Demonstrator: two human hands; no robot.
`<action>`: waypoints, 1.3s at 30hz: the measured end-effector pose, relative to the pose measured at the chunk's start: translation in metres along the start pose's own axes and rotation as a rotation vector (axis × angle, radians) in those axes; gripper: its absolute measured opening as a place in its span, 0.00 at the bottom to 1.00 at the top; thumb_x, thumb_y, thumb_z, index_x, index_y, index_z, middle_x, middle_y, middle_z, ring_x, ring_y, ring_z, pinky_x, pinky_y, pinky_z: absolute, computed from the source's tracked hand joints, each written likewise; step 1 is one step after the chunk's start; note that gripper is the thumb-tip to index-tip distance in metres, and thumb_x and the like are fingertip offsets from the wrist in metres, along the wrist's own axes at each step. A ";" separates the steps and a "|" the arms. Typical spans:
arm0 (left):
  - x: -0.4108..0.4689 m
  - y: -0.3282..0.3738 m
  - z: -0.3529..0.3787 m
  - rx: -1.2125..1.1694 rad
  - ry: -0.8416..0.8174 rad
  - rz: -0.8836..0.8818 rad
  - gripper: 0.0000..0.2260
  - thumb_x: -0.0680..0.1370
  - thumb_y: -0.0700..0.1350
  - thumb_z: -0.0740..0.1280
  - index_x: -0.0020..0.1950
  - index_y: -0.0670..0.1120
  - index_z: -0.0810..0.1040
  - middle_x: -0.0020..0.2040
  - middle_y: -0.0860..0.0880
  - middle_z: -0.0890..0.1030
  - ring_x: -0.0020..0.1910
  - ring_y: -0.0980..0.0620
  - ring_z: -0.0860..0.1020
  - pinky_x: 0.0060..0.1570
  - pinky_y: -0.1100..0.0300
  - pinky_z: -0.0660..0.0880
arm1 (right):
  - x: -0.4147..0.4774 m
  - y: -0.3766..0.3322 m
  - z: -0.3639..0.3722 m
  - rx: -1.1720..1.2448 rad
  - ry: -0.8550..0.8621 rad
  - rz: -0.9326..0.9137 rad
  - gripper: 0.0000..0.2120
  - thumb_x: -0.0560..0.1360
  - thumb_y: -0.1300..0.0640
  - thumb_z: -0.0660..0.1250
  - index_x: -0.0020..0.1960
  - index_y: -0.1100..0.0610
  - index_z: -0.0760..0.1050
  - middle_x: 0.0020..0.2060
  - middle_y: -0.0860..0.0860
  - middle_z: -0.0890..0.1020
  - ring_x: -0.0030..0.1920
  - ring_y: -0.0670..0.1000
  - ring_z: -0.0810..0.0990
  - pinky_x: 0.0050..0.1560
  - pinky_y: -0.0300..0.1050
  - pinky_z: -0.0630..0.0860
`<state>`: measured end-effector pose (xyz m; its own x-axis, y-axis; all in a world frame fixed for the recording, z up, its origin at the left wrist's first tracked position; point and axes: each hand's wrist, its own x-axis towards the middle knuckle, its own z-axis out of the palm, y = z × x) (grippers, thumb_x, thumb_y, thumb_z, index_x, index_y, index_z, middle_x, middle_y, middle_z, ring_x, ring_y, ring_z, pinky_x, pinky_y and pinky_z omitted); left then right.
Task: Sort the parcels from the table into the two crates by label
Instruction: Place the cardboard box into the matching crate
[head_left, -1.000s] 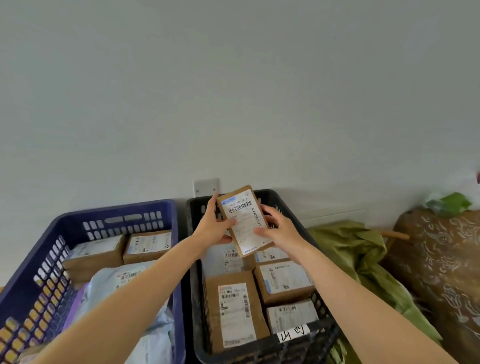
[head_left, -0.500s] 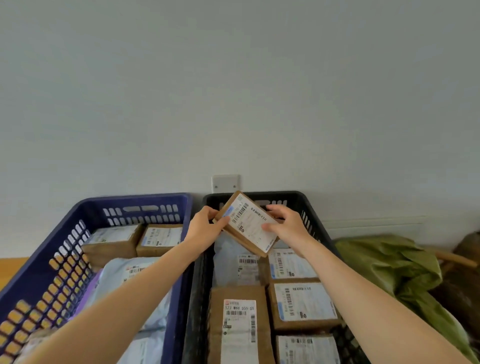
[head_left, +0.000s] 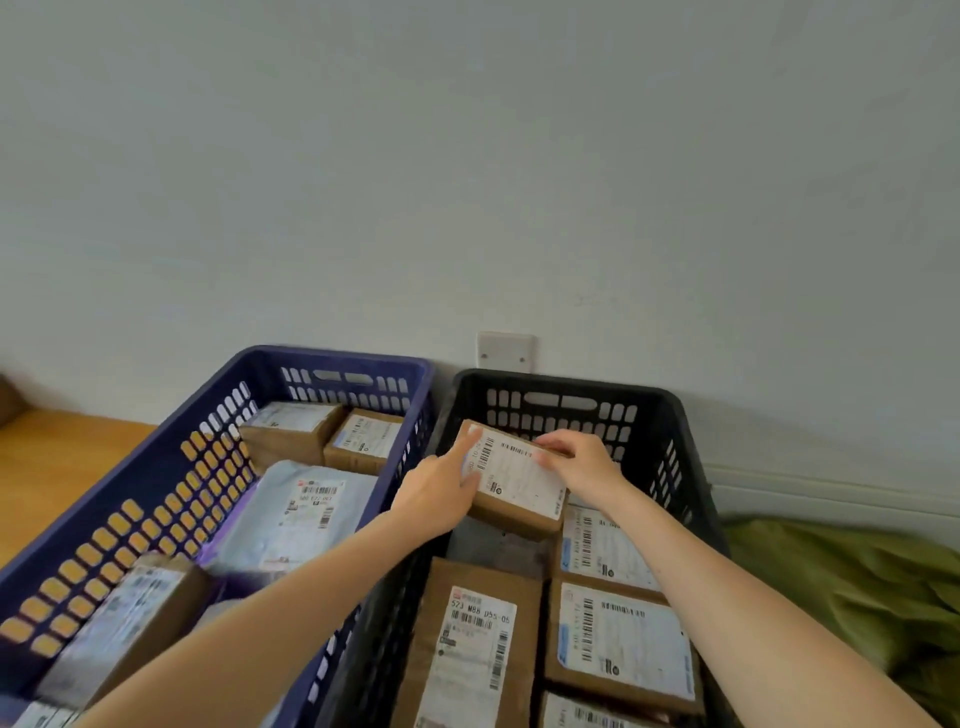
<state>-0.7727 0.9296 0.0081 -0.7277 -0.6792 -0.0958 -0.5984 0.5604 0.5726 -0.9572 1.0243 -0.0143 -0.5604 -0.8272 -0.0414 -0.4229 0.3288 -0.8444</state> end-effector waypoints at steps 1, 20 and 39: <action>0.001 -0.002 0.004 0.034 -0.011 -0.012 0.26 0.83 0.51 0.56 0.78 0.60 0.49 0.50 0.46 0.79 0.33 0.57 0.74 0.26 0.69 0.66 | 0.001 0.002 0.001 -0.003 -0.008 -0.002 0.14 0.77 0.56 0.67 0.63 0.55 0.77 0.59 0.51 0.79 0.60 0.49 0.77 0.60 0.47 0.75; -0.009 0.010 0.057 0.687 -0.275 -0.120 0.27 0.82 0.58 0.50 0.78 0.57 0.44 0.77 0.34 0.50 0.66 0.37 0.70 0.56 0.50 0.72 | -0.012 0.039 0.038 -0.394 -0.191 -0.029 0.16 0.80 0.51 0.62 0.66 0.51 0.73 0.62 0.47 0.78 0.63 0.49 0.75 0.65 0.49 0.69; -0.014 -0.009 0.126 0.575 -0.056 0.122 0.27 0.74 0.60 0.25 0.73 0.59 0.28 0.75 0.49 0.28 0.74 0.40 0.30 0.68 0.32 0.33 | -0.096 0.080 0.045 -0.793 0.039 0.018 0.30 0.76 0.35 0.31 0.76 0.42 0.35 0.76 0.46 0.34 0.76 0.48 0.32 0.75 0.51 0.33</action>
<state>-0.7998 0.9941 -0.0986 -0.8098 -0.5766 -0.1089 -0.5838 0.8103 0.0508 -0.9052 1.1098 -0.1021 -0.5903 -0.8069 -0.0201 -0.7864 0.5805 -0.2111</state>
